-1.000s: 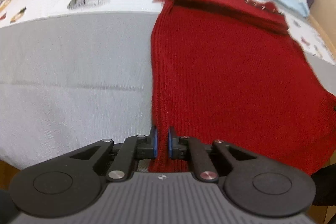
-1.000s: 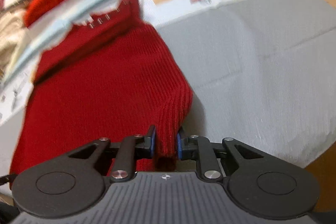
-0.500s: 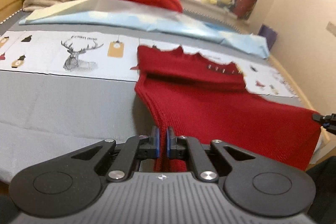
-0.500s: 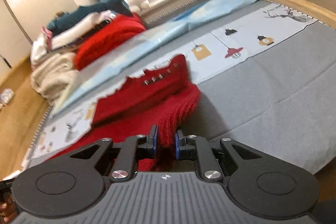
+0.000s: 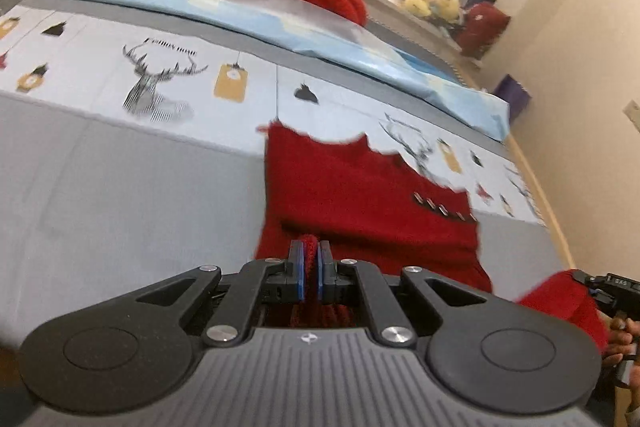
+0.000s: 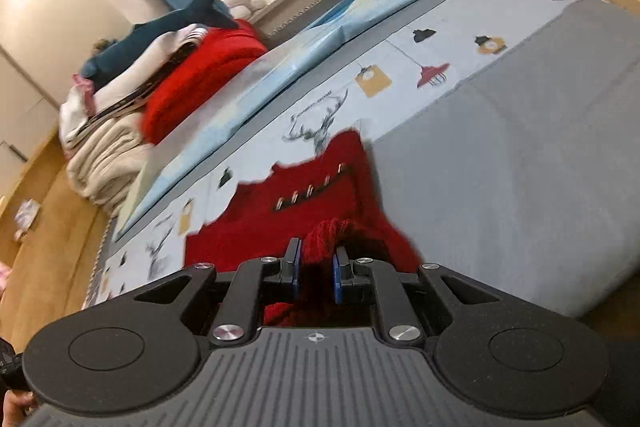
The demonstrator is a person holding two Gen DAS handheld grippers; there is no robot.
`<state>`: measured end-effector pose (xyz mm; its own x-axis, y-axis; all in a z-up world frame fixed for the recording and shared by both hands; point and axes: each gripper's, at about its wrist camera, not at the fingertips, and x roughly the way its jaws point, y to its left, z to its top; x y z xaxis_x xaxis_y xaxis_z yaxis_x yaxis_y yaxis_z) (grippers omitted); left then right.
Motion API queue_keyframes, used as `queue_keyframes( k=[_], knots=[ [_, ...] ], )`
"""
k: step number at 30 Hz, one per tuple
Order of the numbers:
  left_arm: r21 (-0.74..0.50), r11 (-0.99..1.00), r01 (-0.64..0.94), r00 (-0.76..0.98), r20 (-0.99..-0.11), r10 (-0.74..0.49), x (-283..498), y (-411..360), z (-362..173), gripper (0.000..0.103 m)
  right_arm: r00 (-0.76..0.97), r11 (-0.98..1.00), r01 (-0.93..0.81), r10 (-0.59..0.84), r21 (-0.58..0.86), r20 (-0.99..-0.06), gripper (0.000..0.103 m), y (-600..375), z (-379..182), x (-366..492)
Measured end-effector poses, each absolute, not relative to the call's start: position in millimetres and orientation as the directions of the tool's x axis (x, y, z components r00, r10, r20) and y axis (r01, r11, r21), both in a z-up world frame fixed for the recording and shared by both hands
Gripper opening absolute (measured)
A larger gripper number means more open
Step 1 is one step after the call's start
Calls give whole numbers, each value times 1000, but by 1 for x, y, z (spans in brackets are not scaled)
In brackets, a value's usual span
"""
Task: Fold small clothes
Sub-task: 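Lift the hem with both grippers and fold it toward the collar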
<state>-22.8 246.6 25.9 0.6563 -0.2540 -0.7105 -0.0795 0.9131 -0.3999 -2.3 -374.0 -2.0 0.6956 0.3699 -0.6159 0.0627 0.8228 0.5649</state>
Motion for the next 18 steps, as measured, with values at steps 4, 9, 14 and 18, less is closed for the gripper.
queue_keyframes(
  k=[4, 9, 14, 18],
  knots=[
    [-366, 922, -129, 650, -733, -200, 72, 261, 5, 8, 713, 833, 136, 294, 536, -637, 11, -368, -14, 86],
    [-385, 890, -243, 654, -743, -143, 116, 290, -32, 38, 702, 893, 170, 186, 416, -687, 27, -362, -46, 141],
    [-384, 875, -294, 432, -870, -237, 132, 280, -87, 38, 595, 804, 280, 283, 524, -753, 42, -374, -94, 148],
    [-393, 891, -230, 423, -864, -272, 152, 270, -96, 57, 535, 843, 276, 265, 463, -802, 51, -366, -113, 160]
  ],
)
